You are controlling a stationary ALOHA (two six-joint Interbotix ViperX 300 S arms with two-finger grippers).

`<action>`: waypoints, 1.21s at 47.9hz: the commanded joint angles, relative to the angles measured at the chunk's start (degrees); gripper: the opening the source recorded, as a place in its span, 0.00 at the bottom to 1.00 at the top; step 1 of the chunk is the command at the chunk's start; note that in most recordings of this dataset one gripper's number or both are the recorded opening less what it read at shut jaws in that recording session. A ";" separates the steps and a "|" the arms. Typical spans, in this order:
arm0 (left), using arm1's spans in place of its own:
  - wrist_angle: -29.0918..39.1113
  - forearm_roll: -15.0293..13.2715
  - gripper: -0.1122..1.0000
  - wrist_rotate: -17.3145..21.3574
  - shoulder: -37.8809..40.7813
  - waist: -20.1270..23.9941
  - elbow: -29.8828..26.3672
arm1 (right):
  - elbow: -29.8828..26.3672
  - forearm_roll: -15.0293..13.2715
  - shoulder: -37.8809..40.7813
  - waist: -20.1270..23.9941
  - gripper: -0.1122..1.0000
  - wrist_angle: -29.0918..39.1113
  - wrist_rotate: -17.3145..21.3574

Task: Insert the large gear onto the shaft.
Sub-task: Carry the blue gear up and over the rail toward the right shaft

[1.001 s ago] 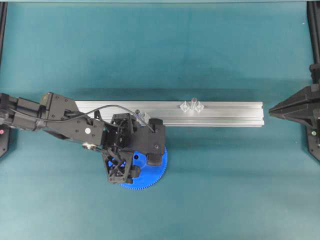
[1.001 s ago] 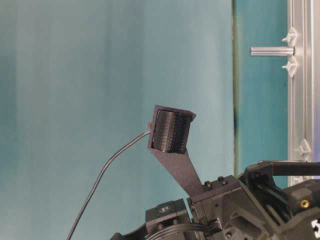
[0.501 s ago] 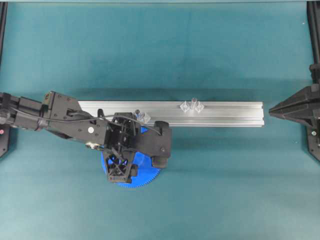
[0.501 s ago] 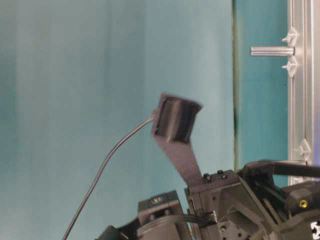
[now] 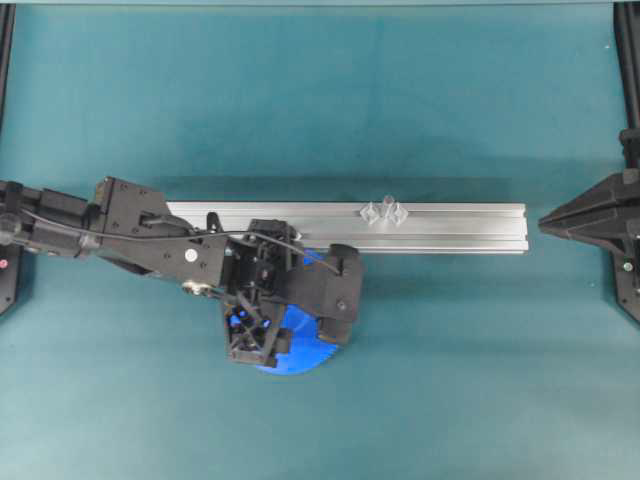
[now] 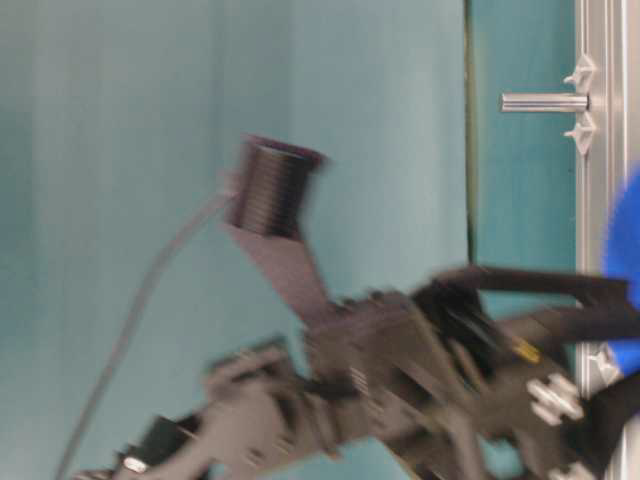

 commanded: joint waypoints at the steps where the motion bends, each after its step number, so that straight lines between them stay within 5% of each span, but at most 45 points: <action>1: -0.26 0.09 0.79 0.35 -3.16 0.97 -3.34 | -0.44 -0.09 0.26 -0.09 0.21 -0.70 0.44; 43: -0.35 0.18 0.79 17.49 -0.79 9.93 -15.12 | 0.18 -0.18 -0.97 -0.18 0.21 -0.79 0.44; 58: -0.88 0.18 0.79 19.86 5.71 11.34 -18.81 | 0.70 -0.26 -1.49 -0.26 0.21 -0.79 0.44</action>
